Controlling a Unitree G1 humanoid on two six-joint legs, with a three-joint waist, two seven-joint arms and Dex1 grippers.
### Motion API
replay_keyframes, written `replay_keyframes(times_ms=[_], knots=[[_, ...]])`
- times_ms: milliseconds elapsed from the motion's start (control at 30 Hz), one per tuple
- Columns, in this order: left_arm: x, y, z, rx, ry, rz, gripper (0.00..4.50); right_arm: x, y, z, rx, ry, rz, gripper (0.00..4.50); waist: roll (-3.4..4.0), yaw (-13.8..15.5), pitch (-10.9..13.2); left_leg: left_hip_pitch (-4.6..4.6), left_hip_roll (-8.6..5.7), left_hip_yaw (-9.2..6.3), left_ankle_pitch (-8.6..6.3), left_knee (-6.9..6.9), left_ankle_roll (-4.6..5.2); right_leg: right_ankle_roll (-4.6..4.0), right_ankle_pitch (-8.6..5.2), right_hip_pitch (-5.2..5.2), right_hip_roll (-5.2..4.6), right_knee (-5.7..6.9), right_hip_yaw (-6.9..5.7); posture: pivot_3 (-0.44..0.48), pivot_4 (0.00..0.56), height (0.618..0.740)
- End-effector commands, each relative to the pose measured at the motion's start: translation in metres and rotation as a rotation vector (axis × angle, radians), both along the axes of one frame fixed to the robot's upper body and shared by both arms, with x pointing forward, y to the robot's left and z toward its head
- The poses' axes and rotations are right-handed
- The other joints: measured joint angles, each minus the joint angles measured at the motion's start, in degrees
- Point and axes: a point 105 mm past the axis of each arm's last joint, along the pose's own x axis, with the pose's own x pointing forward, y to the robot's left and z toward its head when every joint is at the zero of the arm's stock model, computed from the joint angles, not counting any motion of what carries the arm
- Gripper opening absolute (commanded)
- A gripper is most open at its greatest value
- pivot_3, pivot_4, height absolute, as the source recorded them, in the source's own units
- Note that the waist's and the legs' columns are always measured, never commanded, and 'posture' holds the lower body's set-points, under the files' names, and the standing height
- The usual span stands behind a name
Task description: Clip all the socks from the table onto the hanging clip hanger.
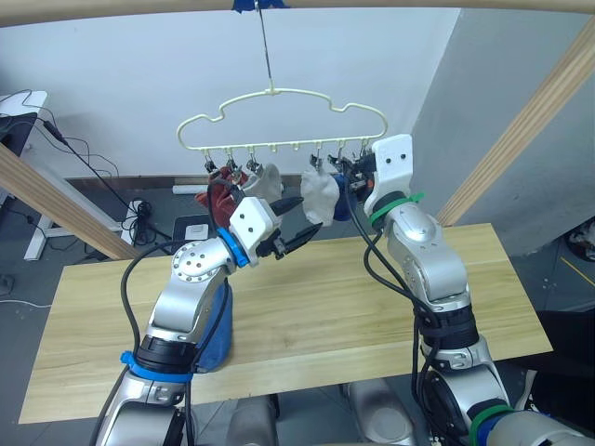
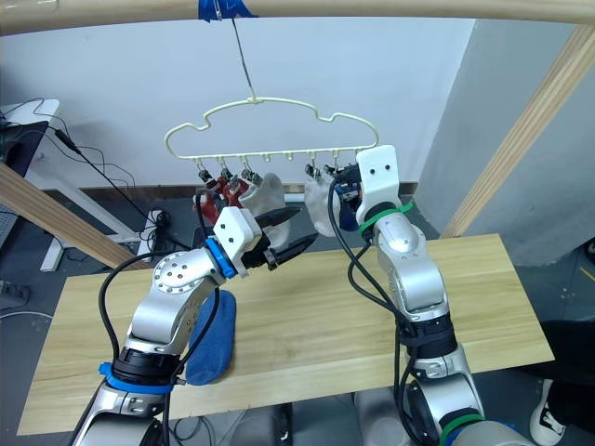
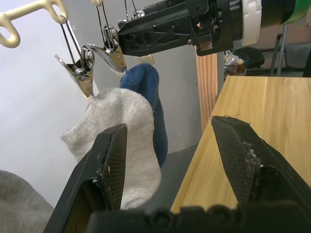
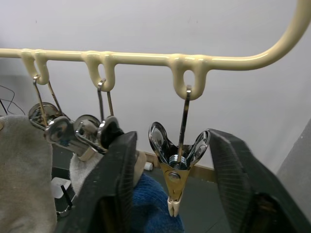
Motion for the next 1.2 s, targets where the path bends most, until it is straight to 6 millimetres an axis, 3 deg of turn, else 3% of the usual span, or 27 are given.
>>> replay_keyframes(times_ms=[33, 1200], knots=[[-0.005, -0.003, 0.008, 0.007, -0.052, -0.017, 3.04, -0.003, 0.001, 0.015, 0.006, -0.062, 0.003, 2.22, 0.0, 0.0, 0.0, 0.0, 0.0, 0.0, 0.0, 0.0, 0.0, 0.0, 0.0, 0.0, 0.0, 0.0, 0.0, -0.171, 0.21, 0.74], [-0.006, -0.002, 0.007, 0.021, -0.055, -0.018, 3.04, -0.005, 0.022, 0.016, 0.02, -0.065, 0.09, 2.22, 0.0, 0.0, -0.21, 0.01, 0.0, 0.0, 0.0, 0.0, 0.0, -0.01, 0.01, 0.0, 0.0, 0.02, 0.0, -0.161, 0.206, 0.74]])
